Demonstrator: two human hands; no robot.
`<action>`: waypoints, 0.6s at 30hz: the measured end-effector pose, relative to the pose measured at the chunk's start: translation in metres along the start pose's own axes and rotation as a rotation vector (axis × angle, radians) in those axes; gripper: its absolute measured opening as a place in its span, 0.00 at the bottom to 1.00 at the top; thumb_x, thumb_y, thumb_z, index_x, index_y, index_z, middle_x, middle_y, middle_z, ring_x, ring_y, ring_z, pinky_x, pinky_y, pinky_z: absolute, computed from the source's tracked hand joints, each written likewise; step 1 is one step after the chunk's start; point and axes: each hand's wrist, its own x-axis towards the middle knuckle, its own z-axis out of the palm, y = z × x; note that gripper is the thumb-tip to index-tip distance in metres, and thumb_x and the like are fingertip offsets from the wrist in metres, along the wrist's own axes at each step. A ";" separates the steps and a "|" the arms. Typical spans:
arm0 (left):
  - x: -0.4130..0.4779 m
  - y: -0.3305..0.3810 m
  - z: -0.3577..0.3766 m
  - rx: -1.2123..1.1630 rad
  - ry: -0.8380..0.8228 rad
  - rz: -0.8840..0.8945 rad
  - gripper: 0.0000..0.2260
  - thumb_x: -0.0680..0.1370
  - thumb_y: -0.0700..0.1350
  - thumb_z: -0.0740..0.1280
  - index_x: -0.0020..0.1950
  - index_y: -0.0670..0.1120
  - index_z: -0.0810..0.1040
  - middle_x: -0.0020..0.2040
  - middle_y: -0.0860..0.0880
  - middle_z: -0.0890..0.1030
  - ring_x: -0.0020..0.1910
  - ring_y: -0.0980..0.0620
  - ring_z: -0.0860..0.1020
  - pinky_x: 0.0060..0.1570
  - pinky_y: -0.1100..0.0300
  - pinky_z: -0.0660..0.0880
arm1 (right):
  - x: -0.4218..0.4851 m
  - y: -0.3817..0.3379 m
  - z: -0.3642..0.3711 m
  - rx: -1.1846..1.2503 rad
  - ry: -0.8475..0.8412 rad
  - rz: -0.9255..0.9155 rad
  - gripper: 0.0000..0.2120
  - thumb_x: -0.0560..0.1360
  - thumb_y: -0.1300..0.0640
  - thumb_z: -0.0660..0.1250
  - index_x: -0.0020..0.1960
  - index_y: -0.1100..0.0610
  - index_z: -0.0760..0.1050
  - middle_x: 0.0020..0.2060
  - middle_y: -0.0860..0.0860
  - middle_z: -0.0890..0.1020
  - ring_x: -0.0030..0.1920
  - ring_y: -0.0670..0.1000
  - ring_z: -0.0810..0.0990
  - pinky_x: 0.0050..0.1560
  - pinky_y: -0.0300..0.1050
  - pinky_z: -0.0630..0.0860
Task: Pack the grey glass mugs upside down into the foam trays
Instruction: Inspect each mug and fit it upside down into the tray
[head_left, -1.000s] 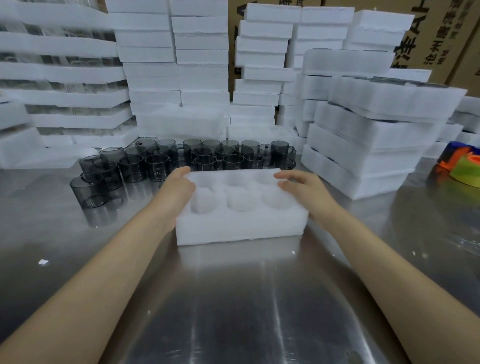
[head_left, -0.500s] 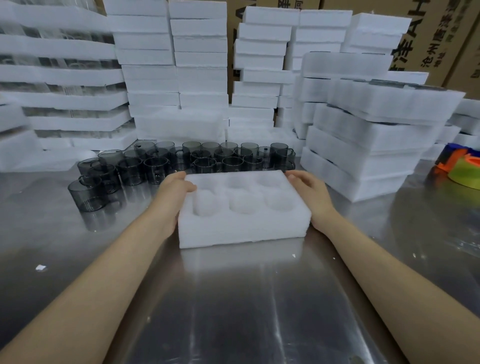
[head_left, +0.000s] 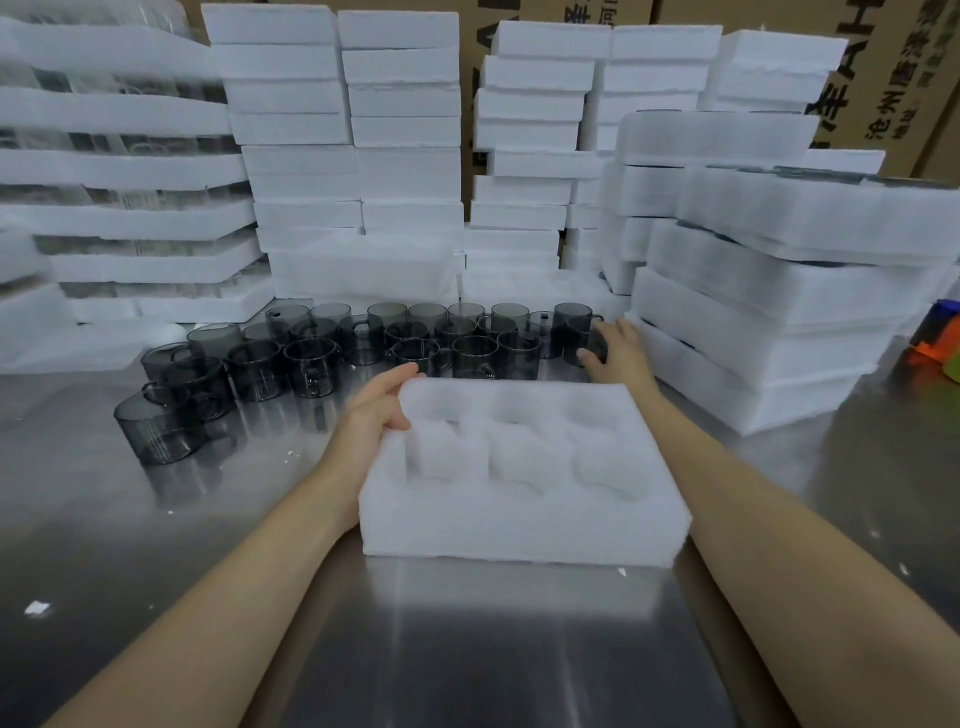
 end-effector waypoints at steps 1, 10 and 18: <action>0.001 -0.001 -0.001 0.007 -0.002 0.003 0.27 0.58 0.37 0.59 0.55 0.48 0.79 0.50 0.51 0.83 0.48 0.51 0.81 0.48 0.56 0.77 | 0.002 0.001 0.001 -0.014 0.006 0.000 0.20 0.78 0.60 0.65 0.69 0.63 0.69 0.68 0.63 0.68 0.68 0.59 0.67 0.63 0.45 0.66; -0.009 0.003 0.006 0.111 0.054 0.038 0.19 0.66 0.36 0.59 0.53 0.51 0.78 0.60 0.44 0.77 0.55 0.45 0.76 0.58 0.51 0.72 | -0.047 -0.015 -0.037 0.745 0.181 0.149 0.05 0.74 0.67 0.70 0.47 0.59 0.76 0.40 0.52 0.80 0.43 0.51 0.80 0.44 0.41 0.78; -0.036 -0.012 0.035 0.383 -0.003 0.180 0.25 0.72 0.44 0.61 0.70 0.54 0.67 0.65 0.50 0.73 0.62 0.51 0.73 0.63 0.53 0.70 | -0.094 -0.095 -0.075 0.501 0.078 -0.247 0.13 0.66 0.66 0.77 0.36 0.49 0.78 0.52 0.44 0.73 0.53 0.38 0.75 0.55 0.27 0.69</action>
